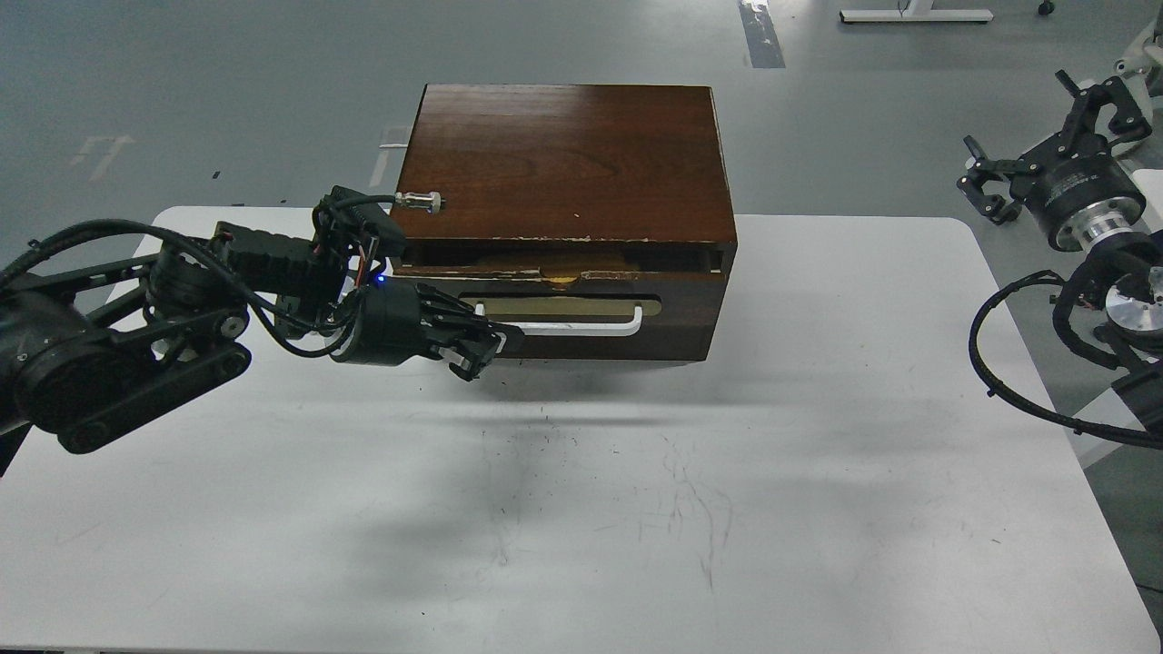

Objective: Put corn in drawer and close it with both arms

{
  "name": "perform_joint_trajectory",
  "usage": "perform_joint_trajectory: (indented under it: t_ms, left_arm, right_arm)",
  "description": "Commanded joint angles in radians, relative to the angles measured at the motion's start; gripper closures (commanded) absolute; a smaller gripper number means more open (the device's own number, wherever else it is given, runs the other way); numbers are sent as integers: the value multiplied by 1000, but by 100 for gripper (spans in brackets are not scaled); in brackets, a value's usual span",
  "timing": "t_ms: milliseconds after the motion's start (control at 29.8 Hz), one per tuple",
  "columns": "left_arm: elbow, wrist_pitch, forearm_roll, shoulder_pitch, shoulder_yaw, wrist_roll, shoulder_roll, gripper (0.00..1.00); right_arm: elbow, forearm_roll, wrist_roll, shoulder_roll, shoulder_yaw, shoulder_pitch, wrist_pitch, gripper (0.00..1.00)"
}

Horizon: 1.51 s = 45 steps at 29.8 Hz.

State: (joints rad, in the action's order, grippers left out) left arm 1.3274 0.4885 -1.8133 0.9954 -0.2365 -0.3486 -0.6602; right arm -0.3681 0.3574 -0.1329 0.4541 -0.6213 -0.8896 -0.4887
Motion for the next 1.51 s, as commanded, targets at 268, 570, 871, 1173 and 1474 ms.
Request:
perform_joint_trajectory:
  t_ms: [268,570,871,1173,1474]
  left_arm:
    - [-60,0,3,20,-1,-1,45,100]
    - [-82,0,46,58,-1,-1,51,100]
    - [-89,0,48,66,2,-3,57,100]
    - [-68,0,406,117,-15,-1,37,100]
    - [-157,0,1251,123,-145,-3,-87,1]
  right_arm:
    - [1,0,1,11,-1,-3,0,0]
    - [1,0,1,12,-1,1,0,0]
    - [1,0,1,12,-1,1,0,0]
    - [1,0,-1,14,-1,3,0,0]
    - [-2,0,-13,15,0,3,0,0]
